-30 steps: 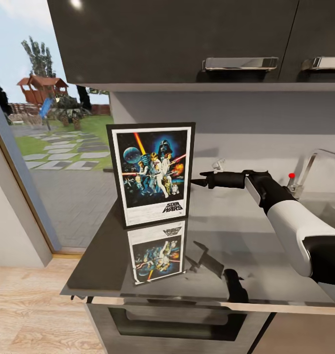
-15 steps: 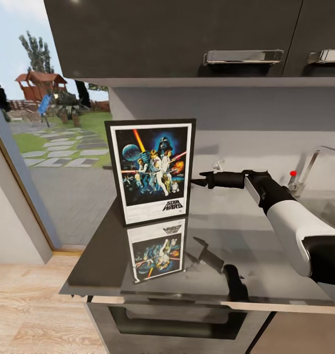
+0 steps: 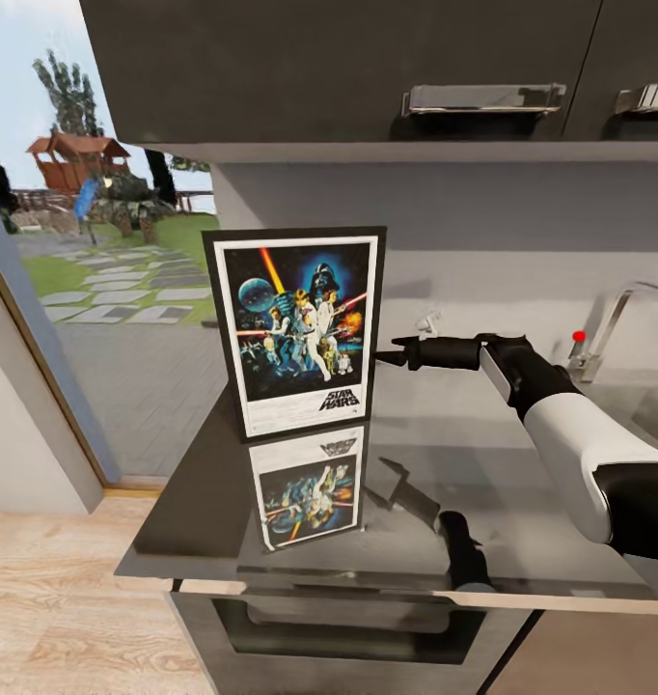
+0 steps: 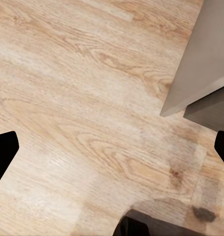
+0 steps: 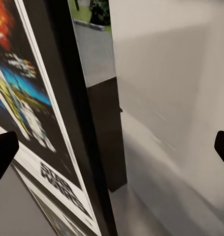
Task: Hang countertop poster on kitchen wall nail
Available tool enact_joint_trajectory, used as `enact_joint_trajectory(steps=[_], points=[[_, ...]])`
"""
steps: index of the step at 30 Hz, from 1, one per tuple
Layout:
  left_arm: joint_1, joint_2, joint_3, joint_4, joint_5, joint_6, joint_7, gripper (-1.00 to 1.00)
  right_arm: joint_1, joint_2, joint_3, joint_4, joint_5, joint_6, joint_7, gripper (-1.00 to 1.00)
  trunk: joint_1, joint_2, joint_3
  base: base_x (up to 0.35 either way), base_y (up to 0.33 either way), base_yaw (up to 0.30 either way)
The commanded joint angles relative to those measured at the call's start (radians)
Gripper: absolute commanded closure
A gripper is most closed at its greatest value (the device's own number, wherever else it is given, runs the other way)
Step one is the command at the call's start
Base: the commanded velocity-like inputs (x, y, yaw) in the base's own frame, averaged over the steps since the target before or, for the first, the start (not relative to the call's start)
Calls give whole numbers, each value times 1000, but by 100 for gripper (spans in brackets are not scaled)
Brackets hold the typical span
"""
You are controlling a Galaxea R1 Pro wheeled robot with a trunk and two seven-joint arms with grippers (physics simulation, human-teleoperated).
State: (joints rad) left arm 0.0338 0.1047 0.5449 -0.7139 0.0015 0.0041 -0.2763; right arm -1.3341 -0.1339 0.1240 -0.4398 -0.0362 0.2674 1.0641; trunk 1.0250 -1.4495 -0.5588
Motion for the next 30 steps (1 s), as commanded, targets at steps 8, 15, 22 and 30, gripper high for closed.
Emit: enact_joint_trajectory(steps=[8, 15, 22, 30], points=[[0, 0, 3, -1, 0, 0, -6, -100, 0, 5, 3, -2, -6, 9, 2, -100, 0, 0, -2, 0, 0, 0], [0, 0, 3, -1, 0, 0, -6, -100, 0, 8, 2, -3, -8, 9, 2, -100, 0, 0, -2, 0, 0, 66], [0, 0, 3, -1, 0, 0, -6, -100, 0, 8, 2, -3, -8, 9, 2, -100, 0, 0, -2, 0, 0, 126], [0, 0, 3, -1, 0, 0, -6, -100, 0, 9, 2, -3, -8, 8, 2, -100, 0, 0, -2, 0, 0, 22]])
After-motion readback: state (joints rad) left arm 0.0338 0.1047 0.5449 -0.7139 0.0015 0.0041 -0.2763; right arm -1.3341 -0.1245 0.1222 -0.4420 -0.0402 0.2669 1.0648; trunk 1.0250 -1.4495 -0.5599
